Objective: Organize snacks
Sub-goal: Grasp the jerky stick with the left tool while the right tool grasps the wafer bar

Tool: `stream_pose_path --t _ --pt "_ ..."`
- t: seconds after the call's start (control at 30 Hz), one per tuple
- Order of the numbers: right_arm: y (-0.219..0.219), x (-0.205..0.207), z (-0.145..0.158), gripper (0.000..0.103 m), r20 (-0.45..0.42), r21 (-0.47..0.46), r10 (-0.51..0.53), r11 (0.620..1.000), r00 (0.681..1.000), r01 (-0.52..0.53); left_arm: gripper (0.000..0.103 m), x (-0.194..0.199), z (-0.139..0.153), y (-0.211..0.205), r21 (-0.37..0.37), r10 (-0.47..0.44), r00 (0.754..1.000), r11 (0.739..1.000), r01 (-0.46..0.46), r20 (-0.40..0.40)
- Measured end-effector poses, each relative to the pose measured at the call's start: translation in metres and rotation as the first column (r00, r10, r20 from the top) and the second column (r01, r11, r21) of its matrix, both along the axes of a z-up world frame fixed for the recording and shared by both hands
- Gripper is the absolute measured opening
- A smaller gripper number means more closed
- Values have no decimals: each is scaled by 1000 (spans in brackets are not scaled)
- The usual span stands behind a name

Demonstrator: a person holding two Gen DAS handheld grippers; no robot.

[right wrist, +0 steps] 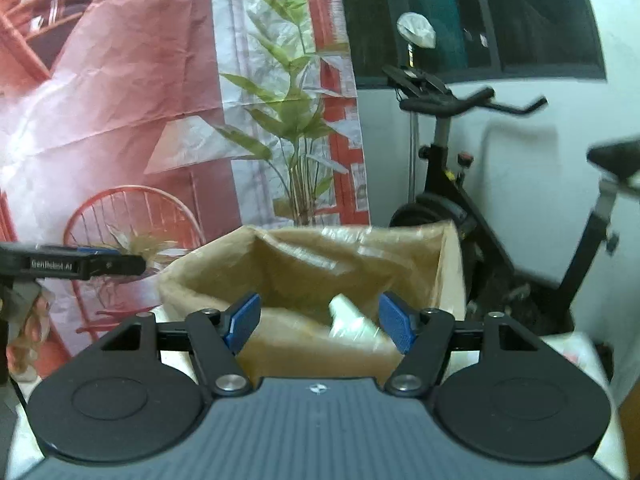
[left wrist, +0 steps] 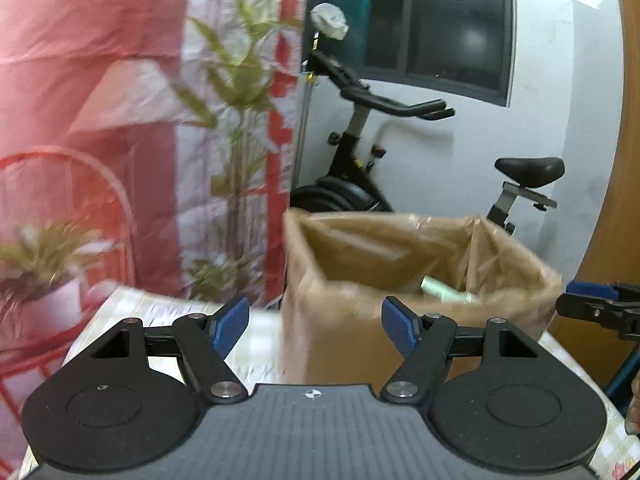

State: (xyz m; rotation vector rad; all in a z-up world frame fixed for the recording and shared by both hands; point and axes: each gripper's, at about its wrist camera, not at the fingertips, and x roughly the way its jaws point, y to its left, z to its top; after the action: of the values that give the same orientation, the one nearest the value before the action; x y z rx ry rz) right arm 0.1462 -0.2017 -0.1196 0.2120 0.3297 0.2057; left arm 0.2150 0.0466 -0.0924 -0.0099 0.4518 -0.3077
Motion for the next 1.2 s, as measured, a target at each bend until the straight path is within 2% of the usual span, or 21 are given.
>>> stream_pose_path --t 0.1,0.27,0.33,0.4,0.5,0.6,0.73,0.9,1.03,1.2 --pt "13 -19 -20 69 -41 15 9 1000 999 -9 75 -19 -17 11 9 -8 999 1000 8 -44" --pt "35 -37 -67 69 -206 -15 34 999 978 -38 74 -46 -56 15 32 -73 985 996 79 -158" --pt "45 -40 -84 67 -271 -46 58 996 961 -73 71 -56 -75 15 30 -94 976 994 102 -198" --pt "52 -43 -99 62 -331 -36 97 993 939 -115 61 -61 -91 16 11 -112 964 993 118 -240" --pt "69 -45 -119 56 -402 -45 171 977 899 -207 54 -63 -114 14 -20 -127 945 992 127 -303" --pt "83 -43 -139 53 -458 -74 189 966 868 -249 52 -65 -135 6 -19 -143 927 989 146 -346" --pt "85 -32 -146 53 -458 -118 154 966 876 -232 52 -67 -149 -9 5 -170 916 983 184 -364" --pt "82 -21 -158 53 -492 -114 151 965 857 -235 52 -61 -160 -24 15 -225 895 968 249 -385" --pt "74 -34 -160 40 -475 -85 149 973 867 -214 50 -64 -163 -40 29 -254 882 957 288 -397" --pt "57 -48 -162 40 -462 -57 100 988 881 -143 49 -57 -168 -58 49 -303 869 936 349 -391"
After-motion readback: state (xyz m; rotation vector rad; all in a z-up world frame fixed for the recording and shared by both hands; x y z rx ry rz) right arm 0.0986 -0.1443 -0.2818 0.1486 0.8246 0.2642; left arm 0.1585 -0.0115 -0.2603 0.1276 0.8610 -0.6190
